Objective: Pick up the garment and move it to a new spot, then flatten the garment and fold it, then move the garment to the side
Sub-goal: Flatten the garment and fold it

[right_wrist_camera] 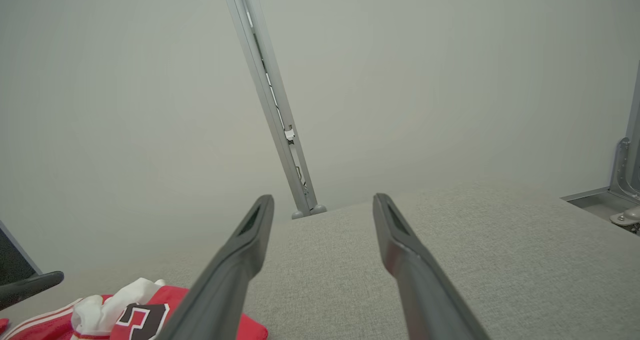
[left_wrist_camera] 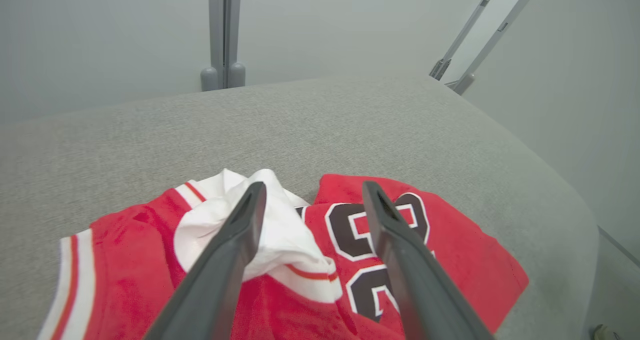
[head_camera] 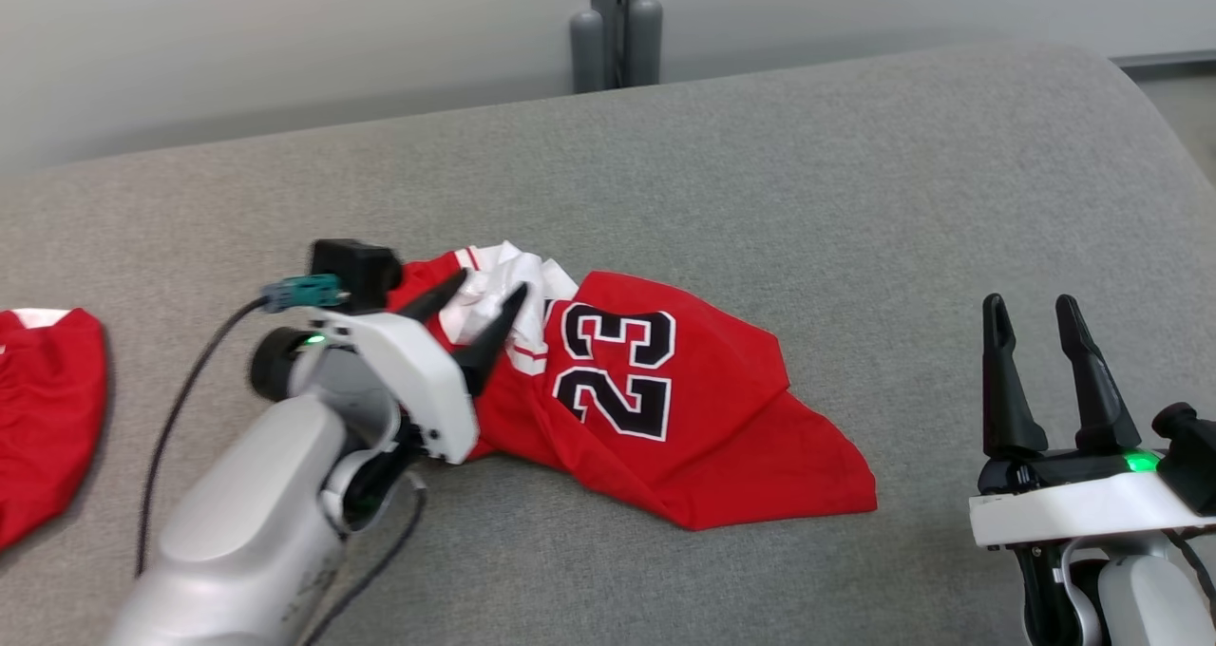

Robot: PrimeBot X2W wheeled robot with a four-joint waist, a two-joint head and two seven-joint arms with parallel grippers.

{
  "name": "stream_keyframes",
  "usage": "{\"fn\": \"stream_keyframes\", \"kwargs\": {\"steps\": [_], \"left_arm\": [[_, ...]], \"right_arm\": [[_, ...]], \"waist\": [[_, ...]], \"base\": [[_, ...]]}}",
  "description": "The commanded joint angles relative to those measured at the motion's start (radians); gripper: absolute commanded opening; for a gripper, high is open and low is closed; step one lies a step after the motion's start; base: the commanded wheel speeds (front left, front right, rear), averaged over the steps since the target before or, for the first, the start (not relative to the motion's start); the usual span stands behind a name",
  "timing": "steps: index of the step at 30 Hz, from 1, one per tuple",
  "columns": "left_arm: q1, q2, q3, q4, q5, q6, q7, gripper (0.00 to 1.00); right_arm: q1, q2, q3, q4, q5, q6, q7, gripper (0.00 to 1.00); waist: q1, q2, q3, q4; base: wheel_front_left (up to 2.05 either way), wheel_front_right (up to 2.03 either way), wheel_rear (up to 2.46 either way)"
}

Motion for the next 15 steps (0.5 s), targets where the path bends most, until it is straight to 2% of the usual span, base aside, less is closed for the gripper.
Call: {"fn": "stream_keyframes", "kwargs": {"steps": [1,5,9,15], "left_arm": [[0.013,0.030,0.011,0.005,0.017,0.031,-0.014,1.00],[0.020,0.041,0.012,0.032,0.017,0.063,0.010,1.00],[0.006,0.046,0.001,0.072,-0.009,0.046,0.076,1.00],[-0.043,0.056,-0.035,0.147,0.030,0.036,0.104,1.00]], "right_arm": [[0.008,-0.005,0.003,0.002,-0.008,0.000,-0.005,1.00],[0.002,-0.005,0.013,0.005,-0.012,0.000,-0.005,1.00],[0.002,-0.005,0.015,0.004,-0.018,0.000,-0.005,1.00],[-0.009,-0.005,0.020,0.000,-0.023,0.000,-0.005,1.00]], "waist": [[0.0000,0.0000,-0.016,0.016],[0.0000,0.0000,-0.021,0.013],[0.0000,0.0000,-0.015,-0.006],[0.0000,0.0000,-0.002,-0.040]], "base": [[0.00,0.00,0.00],[0.00,0.00,0.00],[0.00,0.00,0.00],[0.00,0.00,0.00]]}}
